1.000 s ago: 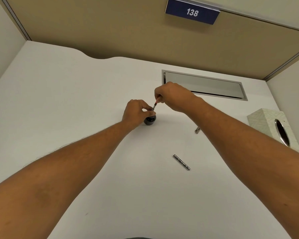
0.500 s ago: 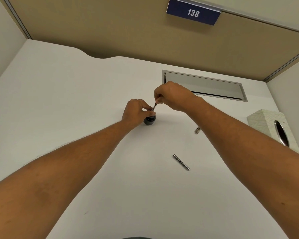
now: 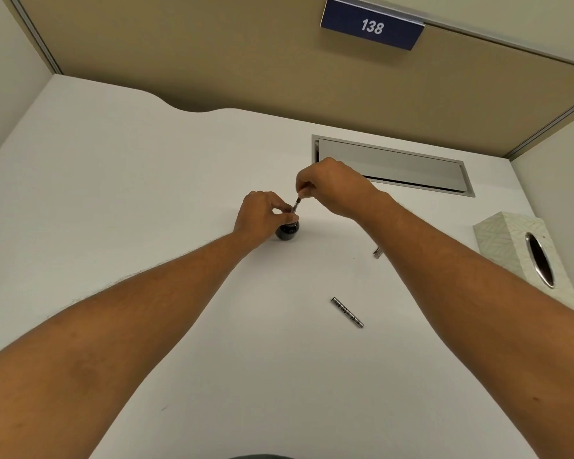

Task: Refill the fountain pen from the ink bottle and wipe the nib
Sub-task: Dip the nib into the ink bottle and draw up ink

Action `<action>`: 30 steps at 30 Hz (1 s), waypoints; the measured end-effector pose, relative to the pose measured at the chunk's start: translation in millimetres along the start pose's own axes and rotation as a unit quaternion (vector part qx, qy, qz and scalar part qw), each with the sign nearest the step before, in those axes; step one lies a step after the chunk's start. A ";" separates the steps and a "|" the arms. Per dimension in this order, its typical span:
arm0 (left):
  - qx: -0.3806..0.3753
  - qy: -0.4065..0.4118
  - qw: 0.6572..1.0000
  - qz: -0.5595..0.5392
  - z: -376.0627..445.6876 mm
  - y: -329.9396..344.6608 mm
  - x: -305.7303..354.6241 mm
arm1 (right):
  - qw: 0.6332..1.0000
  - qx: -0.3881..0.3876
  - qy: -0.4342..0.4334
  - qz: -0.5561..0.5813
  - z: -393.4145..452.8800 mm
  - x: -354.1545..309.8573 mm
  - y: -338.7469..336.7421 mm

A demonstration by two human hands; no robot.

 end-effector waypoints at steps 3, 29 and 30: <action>-0.002 0.004 1.000 0.003 -0.3 0.7 0.1 | 0.999 0.009 0.014 -0.030 4.0 -1.6 7.0; 0.003 -0.011 1.000 0.003 -1.1 -1.7 -0.1 | 0.997 -0.007 -0.003 -0.082 9.0 -4.8 2.4; 0.002 -0.010 1.000 0.003 -1.3 -1.9 0.2 | 0.998 -0.018 -0.008 -0.059 8.6 -4.5 -0.5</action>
Point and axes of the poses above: each hand's wrist, its own z-axis towards the middle knuckle, its own y-axis out of the palm, x = y × z, the point moved 1 cm from there along z, towards the middle knuckle, and after that the axes turned 5 degrees about -y, right-handed, at the moved point
